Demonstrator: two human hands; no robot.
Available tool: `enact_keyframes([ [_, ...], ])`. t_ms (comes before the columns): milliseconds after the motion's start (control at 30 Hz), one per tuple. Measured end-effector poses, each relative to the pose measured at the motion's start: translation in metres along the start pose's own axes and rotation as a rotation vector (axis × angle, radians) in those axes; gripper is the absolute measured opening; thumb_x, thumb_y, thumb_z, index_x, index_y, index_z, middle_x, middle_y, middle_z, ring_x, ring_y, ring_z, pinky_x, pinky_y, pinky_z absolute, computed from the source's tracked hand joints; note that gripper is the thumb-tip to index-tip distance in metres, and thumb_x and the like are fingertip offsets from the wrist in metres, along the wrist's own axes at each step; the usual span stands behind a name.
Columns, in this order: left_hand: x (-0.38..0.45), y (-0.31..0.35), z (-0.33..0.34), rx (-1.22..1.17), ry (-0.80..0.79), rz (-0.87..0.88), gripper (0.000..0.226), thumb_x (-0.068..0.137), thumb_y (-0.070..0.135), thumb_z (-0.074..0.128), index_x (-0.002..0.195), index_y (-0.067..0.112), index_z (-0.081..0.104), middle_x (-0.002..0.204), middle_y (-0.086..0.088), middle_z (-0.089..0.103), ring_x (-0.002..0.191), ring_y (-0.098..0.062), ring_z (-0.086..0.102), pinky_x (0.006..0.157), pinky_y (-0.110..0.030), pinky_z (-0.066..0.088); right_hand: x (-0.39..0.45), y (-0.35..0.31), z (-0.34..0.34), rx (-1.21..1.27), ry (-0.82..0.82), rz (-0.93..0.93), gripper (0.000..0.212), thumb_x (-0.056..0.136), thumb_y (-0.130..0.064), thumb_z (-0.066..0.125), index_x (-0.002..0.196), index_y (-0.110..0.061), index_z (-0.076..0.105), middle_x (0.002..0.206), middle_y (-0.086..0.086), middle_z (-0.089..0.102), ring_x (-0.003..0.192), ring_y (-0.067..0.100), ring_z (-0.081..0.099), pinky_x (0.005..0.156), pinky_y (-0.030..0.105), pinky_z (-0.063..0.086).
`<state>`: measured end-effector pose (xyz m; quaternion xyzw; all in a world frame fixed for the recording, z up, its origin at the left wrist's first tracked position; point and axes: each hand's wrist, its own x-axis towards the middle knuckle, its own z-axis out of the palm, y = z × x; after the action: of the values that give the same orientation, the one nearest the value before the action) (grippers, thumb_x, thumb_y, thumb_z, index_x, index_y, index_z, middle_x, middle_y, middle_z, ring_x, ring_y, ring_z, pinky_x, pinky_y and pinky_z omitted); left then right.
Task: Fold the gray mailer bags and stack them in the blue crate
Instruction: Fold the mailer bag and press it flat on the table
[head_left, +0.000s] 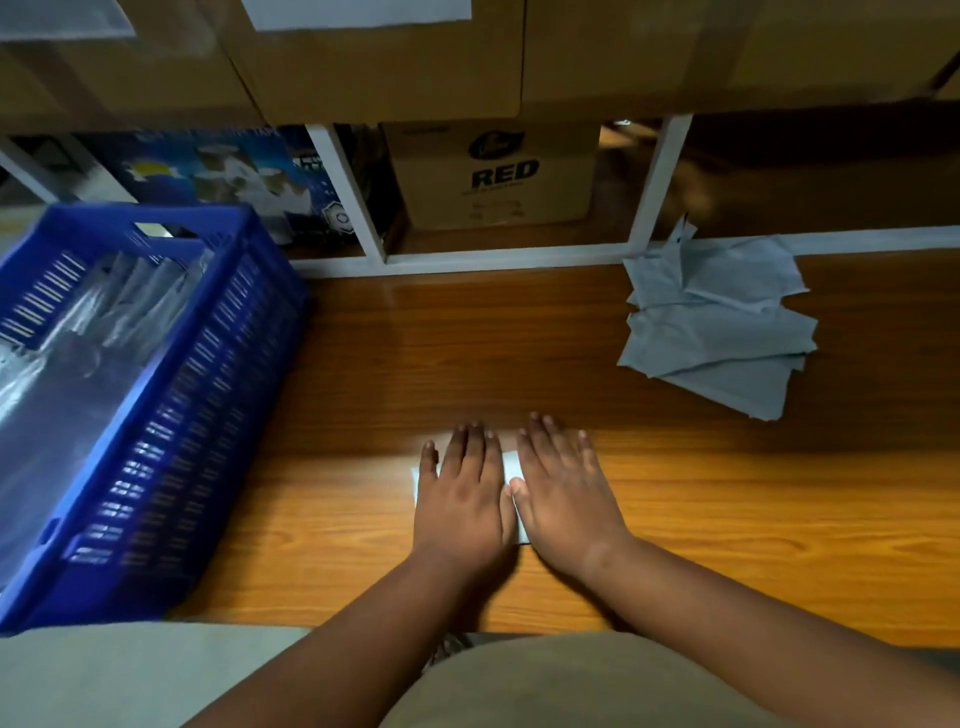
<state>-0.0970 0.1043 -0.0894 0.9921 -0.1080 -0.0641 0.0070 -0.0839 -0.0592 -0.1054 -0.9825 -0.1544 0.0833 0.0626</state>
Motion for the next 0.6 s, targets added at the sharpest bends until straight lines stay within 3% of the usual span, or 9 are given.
enact_keyframes([
  [267,0.0039,0.0011,-0.0007,0.010,-0.070,-0.030,0.073,0.103,0.050,0.025,0.168,0.016,0.022,0.175,-0.014,0.018,0.162,-0.036,0.012,0.120,-0.071,0.016,0.0019,0.0002,0.0046,-0.016,-0.011,0.004,0.072,0.109,-0.049,0.019,0.171,-0.013,0.012,0.179,0.012,0.000,0.165,0.029,-0.009,0.131,0.060,0.001],
  [600,0.0064,0.0013,-0.0021,0.028,-0.110,-0.028,0.075,0.103,0.051,0.022,0.168,0.014,0.021,0.176,-0.014,0.014,0.163,-0.034,0.010,0.122,-0.069,0.015,0.0056,-0.0002,0.0030,-0.037,-0.030,0.001,0.071,0.108,-0.048,0.023,0.170,-0.013,0.017,0.179,0.014,0.002,0.165,0.032,-0.005,0.130,0.062,0.003],
])
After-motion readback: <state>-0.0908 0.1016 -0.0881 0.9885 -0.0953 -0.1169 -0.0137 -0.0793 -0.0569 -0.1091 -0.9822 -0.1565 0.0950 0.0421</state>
